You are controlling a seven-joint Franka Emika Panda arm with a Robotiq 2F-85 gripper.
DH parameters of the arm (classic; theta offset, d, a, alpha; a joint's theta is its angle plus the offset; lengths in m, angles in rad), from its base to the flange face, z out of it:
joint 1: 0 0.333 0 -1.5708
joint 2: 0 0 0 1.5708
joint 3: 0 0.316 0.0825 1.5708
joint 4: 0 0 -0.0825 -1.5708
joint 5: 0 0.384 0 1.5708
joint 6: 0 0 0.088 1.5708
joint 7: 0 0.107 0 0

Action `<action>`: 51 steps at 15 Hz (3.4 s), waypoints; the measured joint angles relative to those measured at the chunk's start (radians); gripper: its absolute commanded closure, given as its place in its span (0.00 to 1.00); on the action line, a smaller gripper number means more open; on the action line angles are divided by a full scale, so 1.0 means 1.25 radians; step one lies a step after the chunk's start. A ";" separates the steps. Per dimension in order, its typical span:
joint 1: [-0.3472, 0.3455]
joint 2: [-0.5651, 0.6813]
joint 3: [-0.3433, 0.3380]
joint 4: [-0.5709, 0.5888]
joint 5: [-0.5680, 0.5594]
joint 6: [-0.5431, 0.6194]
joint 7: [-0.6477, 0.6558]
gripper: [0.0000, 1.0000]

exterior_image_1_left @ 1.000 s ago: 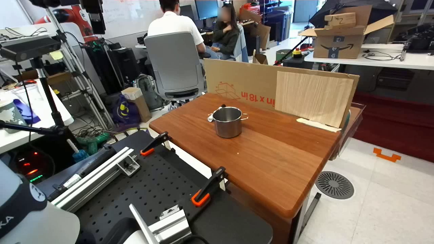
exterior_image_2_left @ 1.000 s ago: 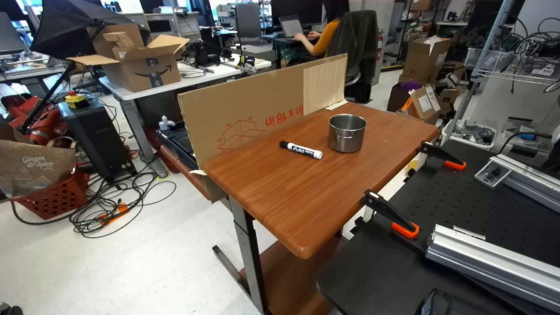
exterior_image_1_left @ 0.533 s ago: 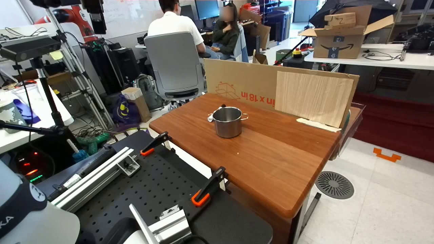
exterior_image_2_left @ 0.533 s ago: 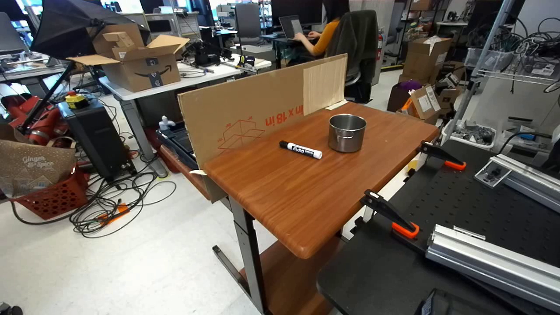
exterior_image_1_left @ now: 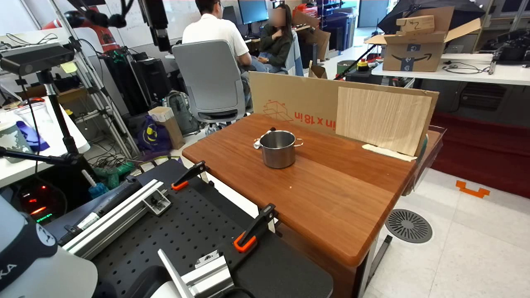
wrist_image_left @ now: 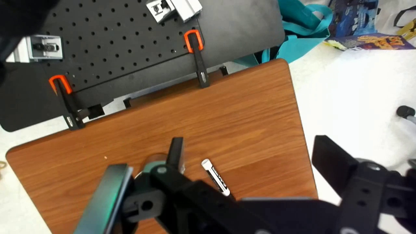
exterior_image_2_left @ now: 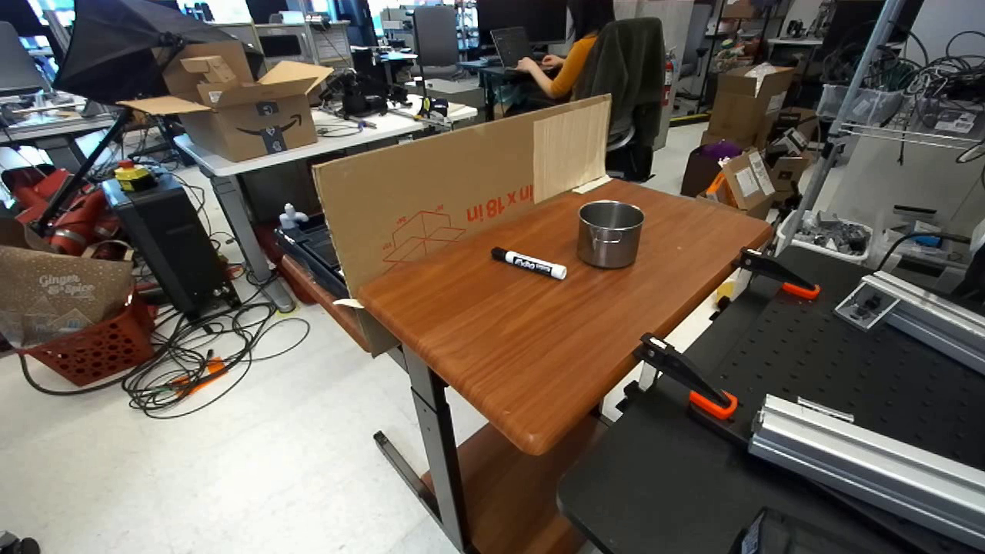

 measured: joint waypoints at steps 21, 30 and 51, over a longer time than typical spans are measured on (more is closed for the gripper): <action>0.013 0.691 -0.110 0.437 -0.168 0.214 -0.119 0.00; 0.033 0.862 -0.148 0.555 -0.169 0.214 -0.126 0.00; 0.096 1.044 -0.196 0.730 -0.169 0.181 -0.111 0.91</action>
